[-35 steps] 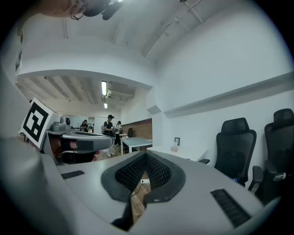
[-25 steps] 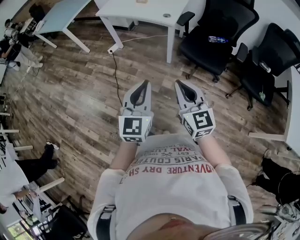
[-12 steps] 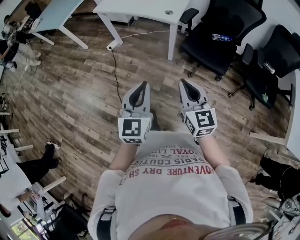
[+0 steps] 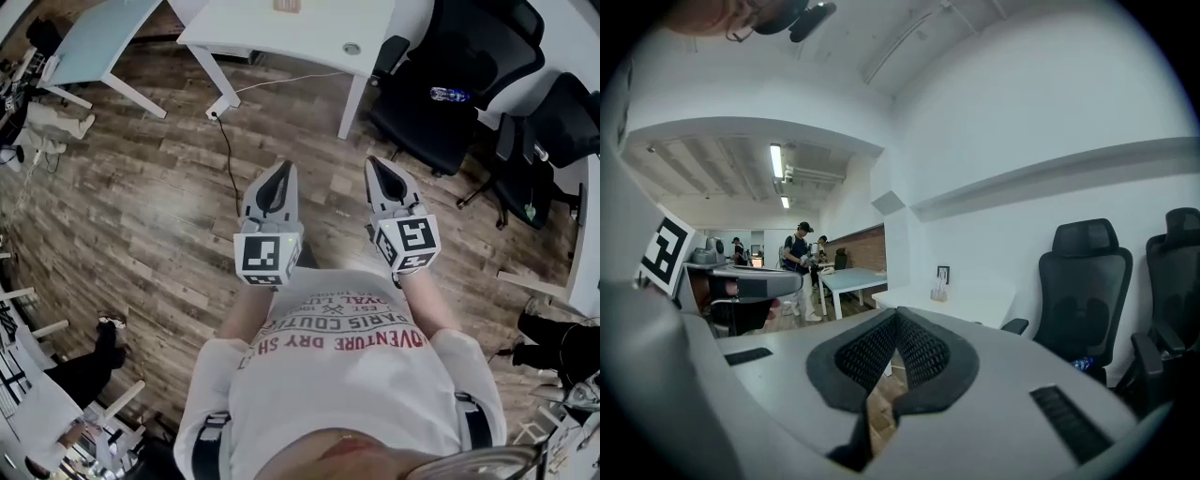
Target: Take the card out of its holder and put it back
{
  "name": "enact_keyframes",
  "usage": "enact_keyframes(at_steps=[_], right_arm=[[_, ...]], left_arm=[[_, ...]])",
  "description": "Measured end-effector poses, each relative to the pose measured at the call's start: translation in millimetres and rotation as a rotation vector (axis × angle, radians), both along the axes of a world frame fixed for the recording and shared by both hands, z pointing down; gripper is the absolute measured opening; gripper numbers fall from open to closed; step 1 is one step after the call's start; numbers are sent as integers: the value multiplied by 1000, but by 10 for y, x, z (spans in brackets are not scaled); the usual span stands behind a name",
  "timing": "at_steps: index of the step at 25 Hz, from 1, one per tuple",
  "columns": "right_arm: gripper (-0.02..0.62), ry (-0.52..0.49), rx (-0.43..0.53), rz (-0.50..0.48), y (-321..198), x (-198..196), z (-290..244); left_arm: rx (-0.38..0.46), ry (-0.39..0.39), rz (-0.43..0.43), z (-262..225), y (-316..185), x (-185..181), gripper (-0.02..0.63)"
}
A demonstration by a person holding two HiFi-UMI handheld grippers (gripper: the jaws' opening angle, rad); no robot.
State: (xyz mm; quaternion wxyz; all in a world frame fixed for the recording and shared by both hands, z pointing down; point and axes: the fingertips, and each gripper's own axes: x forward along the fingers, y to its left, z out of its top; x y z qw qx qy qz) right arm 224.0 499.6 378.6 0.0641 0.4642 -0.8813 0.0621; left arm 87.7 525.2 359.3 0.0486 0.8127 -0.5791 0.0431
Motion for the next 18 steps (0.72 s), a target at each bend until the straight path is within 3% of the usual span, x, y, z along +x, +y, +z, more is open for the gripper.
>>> enact_keyframes(at_steps=[8,13,18], right_arm=[[21,8,27,10,-988,-1085,-169],[23,11,0,1,-1378,-1502,-82],[22,1,-11,-9,-1800,-1635,-43]], left_arm=[[25,-7,-12,-202,-1044,-1255,26],[2,12,4,-119,-1433,-1548,26],[-24,10,-4,-24,-1808,-1649,26]])
